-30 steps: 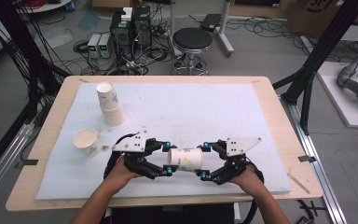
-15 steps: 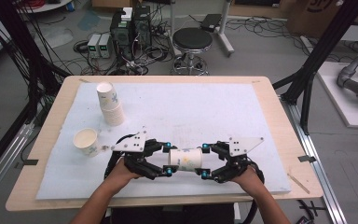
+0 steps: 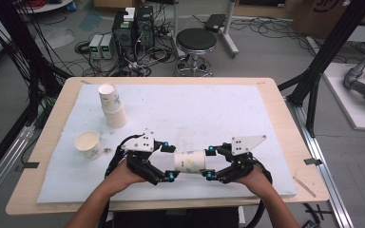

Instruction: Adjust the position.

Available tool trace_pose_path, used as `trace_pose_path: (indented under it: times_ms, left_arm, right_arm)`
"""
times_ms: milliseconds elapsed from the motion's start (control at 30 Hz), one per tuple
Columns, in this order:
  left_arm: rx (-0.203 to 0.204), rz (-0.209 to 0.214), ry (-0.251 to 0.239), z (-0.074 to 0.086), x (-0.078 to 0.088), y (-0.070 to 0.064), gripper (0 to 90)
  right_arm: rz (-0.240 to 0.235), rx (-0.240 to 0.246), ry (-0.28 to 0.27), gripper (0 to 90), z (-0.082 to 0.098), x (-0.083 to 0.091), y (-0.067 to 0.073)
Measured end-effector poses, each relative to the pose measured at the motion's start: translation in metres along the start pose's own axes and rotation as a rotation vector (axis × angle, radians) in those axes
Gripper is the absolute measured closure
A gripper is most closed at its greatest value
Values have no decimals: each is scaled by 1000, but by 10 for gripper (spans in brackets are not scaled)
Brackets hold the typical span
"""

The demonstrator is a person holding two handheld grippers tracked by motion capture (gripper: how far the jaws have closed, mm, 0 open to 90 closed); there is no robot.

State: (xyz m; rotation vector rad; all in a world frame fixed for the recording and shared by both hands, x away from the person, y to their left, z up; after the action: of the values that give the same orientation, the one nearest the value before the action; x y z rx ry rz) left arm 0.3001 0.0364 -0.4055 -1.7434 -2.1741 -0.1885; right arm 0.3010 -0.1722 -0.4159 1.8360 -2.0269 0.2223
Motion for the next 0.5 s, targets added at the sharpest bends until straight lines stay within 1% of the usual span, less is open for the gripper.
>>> trace_pose_path:
  times_ms: [67,100,200,300,400,500]
  left_arm:
    - [-16,-18,29,0,0,1,152]
    - [-24,-21,42,0,-1,2,152]
    - [-50,-26,84,0,-5,2,152]
    - [-65,-28,109,0,-8,1,154]
    - [-97,-35,150,1,-10,2,155]
    - [-106,-35,169,2,-12,2,156]
  right_arm:
    - [8,6,34,323,0,0,-2]
    - [7,9,54,323,0,-1,-2]
    - [29,30,126,324,-2,-4,-3]
    - [32,39,164,323,-6,-6,-4]
    - [46,67,219,323,-10,-8,-6]
    - [54,84,260,323,-14,-11,-7]
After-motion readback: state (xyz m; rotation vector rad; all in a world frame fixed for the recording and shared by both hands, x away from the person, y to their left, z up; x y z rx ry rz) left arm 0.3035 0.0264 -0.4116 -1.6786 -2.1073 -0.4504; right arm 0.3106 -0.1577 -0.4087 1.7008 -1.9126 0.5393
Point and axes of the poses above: each handheld gripper's, and its own axes: x roughly backward along the jaws, z roughly out of its underside, y roughly to its left, the point moved 6 cm from there along -x, roughly forward along the jaws, and after that the axes turned 3 degrees about -z, right-handed, at the moved point
